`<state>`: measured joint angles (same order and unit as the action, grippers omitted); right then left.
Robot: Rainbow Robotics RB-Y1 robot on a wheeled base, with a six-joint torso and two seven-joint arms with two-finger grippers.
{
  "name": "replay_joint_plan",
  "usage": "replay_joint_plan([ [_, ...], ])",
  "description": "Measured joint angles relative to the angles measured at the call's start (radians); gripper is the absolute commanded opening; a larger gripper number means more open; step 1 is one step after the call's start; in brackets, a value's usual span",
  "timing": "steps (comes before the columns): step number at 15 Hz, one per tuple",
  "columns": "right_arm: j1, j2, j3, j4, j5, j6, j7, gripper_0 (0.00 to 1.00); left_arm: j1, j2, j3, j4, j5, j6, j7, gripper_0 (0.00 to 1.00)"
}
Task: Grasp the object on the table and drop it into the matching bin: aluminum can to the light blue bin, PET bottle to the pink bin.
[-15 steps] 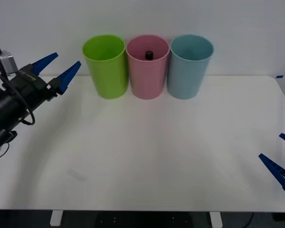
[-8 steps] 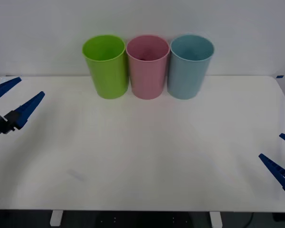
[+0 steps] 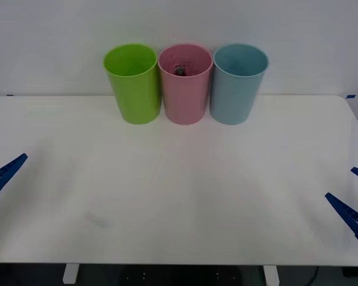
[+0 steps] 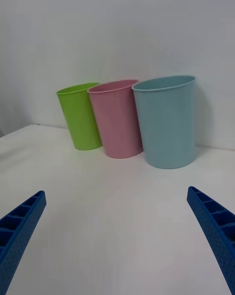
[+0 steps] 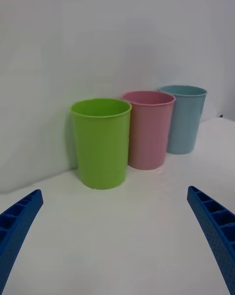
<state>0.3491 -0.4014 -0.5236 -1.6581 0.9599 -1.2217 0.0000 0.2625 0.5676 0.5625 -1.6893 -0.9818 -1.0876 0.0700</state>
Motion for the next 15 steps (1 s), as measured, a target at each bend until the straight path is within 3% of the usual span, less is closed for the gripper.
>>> replay_joint_plan([
  [15,0.0,0.0,0.0,0.0,0.0,0.0,0.0,1.0,0.216,0.026,0.073,0.0,0.113,-0.057,-0.047,1.0],
])
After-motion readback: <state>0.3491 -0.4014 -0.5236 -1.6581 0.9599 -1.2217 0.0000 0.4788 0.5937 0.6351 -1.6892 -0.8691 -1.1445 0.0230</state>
